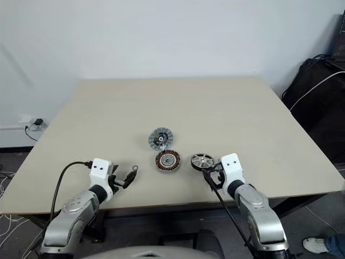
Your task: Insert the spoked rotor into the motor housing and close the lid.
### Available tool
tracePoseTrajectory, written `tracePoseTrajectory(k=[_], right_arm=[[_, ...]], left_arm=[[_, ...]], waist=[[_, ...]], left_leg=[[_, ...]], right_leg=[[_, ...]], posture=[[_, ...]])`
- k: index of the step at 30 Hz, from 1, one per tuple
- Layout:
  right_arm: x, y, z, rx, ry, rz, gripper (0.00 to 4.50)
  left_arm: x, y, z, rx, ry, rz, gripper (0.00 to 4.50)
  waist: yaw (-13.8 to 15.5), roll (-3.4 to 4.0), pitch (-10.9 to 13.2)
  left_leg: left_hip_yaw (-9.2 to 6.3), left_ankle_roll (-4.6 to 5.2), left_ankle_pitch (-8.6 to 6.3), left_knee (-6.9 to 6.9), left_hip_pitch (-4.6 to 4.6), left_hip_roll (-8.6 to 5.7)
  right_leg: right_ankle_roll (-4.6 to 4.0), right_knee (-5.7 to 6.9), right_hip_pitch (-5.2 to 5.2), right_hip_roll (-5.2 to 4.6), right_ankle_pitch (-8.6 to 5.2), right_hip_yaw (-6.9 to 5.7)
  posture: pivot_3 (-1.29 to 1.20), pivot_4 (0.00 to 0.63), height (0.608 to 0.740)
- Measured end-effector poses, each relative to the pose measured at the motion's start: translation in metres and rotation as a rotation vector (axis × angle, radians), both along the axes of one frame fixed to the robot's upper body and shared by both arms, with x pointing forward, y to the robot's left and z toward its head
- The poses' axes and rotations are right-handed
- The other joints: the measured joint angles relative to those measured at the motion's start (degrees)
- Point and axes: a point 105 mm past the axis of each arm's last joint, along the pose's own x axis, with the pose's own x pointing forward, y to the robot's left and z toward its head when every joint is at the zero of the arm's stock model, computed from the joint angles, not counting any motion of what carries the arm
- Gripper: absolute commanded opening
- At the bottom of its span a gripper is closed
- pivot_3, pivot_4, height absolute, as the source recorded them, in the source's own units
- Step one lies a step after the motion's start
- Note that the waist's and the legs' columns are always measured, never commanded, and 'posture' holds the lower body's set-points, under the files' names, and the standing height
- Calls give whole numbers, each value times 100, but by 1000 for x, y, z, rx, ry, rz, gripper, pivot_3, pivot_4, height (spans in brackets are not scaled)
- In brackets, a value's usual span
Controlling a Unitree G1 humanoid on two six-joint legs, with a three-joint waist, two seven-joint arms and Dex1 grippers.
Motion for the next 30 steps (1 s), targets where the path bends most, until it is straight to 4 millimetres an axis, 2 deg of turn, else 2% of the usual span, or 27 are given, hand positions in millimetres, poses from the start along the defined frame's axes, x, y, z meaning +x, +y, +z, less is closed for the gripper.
tracePoseTrajectory(k=[9,19,25,30], right_arm=[[0,0,0,-10,-2,-1,4500],[0,1,1,-5,-7,0,4500],[4,10,4,8,-21,23,4500],[4,12,4,11,-20,28,4500]], left_arm=[[0,-10,-2,54,0,-38,4449],[2,-12,-1,52,-10,-38,4449],[23,-20,-6,34,4,-26,4449],[36,-28,-14,57,24,-39,4449]], waist=[[0,-1,1],[1,-1,3],[19,-3,4],[24,-5,4]], left_leg=[[0,-1,0,-1,-1,0],[0,-1,0,-1,-1,0],[-3,-6,4,0,1,-1],[-4,-6,4,-2,-9,-4]], right_leg=[[-7,0,0,0,4,0],[-6,-1,0,0,4,0],[12,1,7,2,-3,-5],[-11,1,7,4,16,-3]], posture=[[0,0,740],[0,0,740],[0,0,740],[0,0,740]])
